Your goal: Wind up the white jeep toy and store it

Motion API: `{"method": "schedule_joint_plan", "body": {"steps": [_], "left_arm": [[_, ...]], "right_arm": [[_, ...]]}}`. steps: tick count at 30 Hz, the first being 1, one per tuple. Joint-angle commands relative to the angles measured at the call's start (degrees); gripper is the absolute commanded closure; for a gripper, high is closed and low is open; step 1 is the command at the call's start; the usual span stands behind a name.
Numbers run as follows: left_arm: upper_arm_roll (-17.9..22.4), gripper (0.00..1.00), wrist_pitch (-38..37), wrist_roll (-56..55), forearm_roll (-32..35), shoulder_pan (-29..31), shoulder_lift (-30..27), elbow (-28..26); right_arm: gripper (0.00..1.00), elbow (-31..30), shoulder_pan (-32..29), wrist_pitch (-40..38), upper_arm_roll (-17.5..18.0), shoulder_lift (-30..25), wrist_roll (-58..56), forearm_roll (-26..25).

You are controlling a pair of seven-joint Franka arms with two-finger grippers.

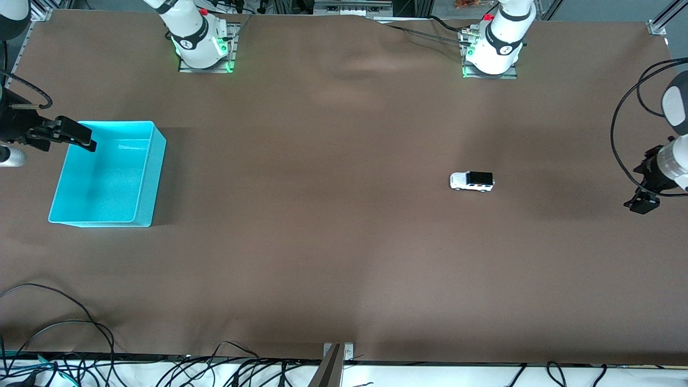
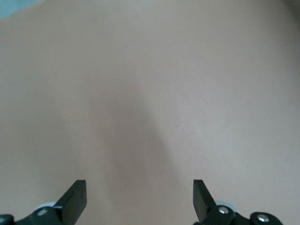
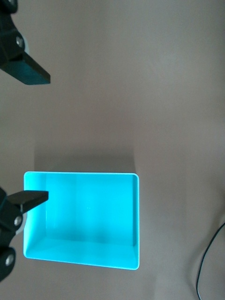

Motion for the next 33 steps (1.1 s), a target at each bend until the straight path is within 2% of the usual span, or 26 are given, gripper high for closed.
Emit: {"method": "schedule_joint_plan", "body": {"steps": [1,15,22,33], "left_arm": [[-1.3,0.0,-6.3,10.0,-3.2,0.0,0.5,6.9],[-1.6,0.0,-14.0,36.4,-10.1,0.0,0.5,16.9],[-2.4,0.0,-17.9,48.1,-10.5,-1.0,0.6,20.9],[-4.8,0.0,-19.1,60.2,-12.3,-0.5,0.5,21.7]], "right_arm": [[0.0,0.8,-0.1,-0.6,-0.1,0.1,0.3,0.6],[0.0,0.8,-0.1,-0.6,-0.1,0.1,0.3,0.6],[0.0,0.8,-0.1,-0.6,-0.1,0.1,0.3,0.6],[0.0,0.8,-0.1,-0.5,-0.1,0.1,0.4,0.6]]}}
